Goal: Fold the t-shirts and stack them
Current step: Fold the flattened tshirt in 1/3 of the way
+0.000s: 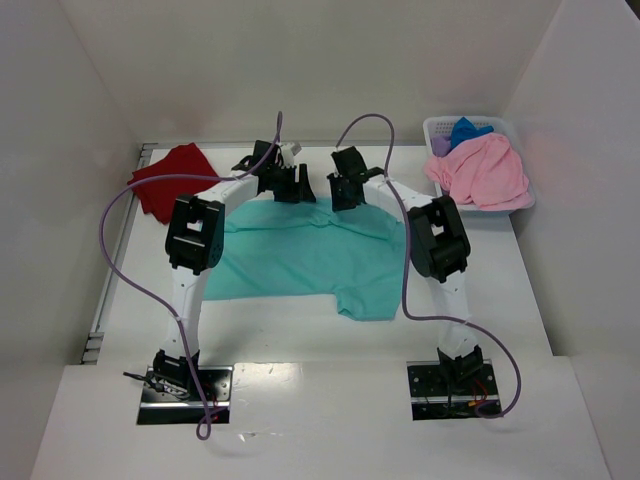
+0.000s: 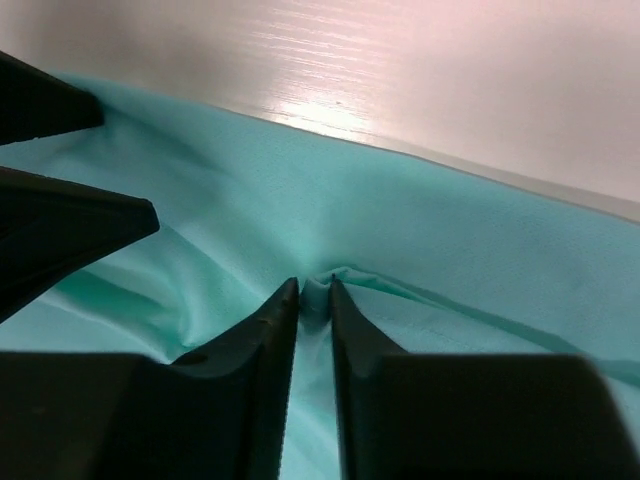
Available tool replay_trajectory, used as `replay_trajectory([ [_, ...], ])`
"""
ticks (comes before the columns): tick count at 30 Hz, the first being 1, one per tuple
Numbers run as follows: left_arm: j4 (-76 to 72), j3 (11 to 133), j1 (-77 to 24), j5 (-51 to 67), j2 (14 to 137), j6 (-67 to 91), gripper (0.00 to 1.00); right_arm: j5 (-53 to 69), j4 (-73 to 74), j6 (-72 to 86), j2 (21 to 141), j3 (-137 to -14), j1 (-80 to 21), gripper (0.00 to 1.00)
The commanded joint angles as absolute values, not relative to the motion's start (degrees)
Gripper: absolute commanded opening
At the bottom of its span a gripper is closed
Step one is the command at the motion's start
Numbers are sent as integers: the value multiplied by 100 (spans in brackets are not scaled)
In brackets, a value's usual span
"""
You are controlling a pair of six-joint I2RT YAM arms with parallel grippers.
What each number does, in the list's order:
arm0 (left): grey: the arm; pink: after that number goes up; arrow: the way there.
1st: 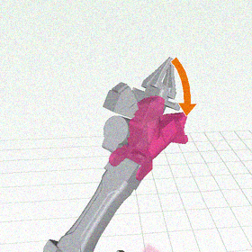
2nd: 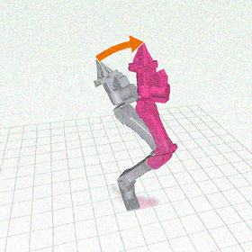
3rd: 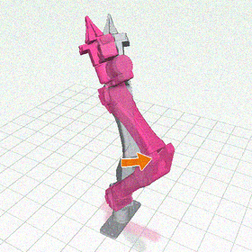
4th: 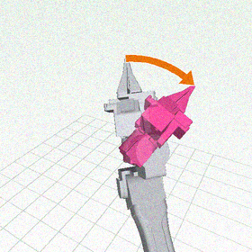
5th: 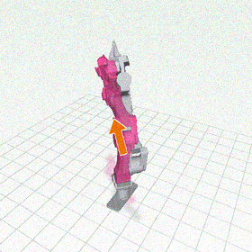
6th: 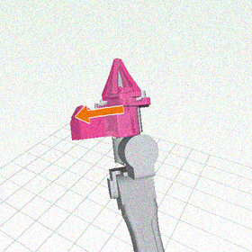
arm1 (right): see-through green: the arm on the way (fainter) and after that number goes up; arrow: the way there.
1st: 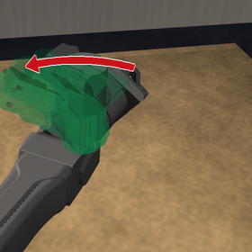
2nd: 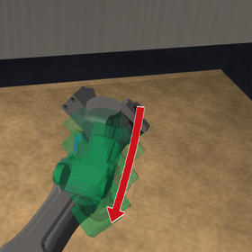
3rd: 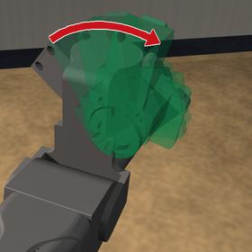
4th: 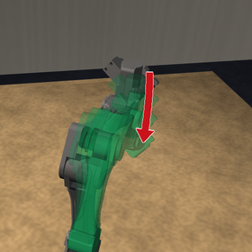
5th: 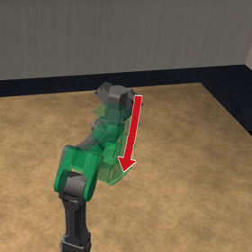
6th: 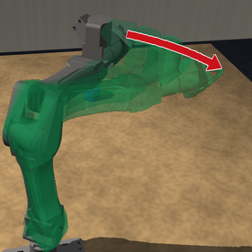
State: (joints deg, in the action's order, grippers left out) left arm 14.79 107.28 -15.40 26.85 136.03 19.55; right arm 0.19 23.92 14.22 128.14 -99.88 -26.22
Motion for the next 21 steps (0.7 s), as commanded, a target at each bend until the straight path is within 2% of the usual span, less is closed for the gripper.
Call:
replay_trajectory([
  [1,1793,10731,-1450,2399,13939,1740,75,-246,2566,1292,12850,-10327,-2602,12],
  [2,1793,10731,-1450,2399,13939,1740,75,-246,2566,1292,12789,-10327,-2602,9],
  [3,1793,10731,-1450,2399,13939,1740,75,-246,2566,1292,12736,-10327,-2602,2],
  [4,1793,10731,-1450,2399,13939,1740,75,-298,2566,1292,12735,-10327,-2602,0],
  [9,1846,10679,-1450,2399,13939,1740,75,-237,2566,1484,12183,-9889,-2602,0],
  [11,1846,10679,-1450,2347,13939,1740,75,155,2497,1747,11711,-9337,-2602,0],
  [17,1846,10679,-1450,2347,13939,1687,75,755,2303,2310,10935,-8220,-3092,7],
  [19,1846,10679,-1450,2347,13939,1687,75,756,2355,2451,10723,-7973,-3417,18],
  [21,1846,10679,-1450,2347,13939,1687,75,756,2408,2566,10609,-7867,-3576,19],
])
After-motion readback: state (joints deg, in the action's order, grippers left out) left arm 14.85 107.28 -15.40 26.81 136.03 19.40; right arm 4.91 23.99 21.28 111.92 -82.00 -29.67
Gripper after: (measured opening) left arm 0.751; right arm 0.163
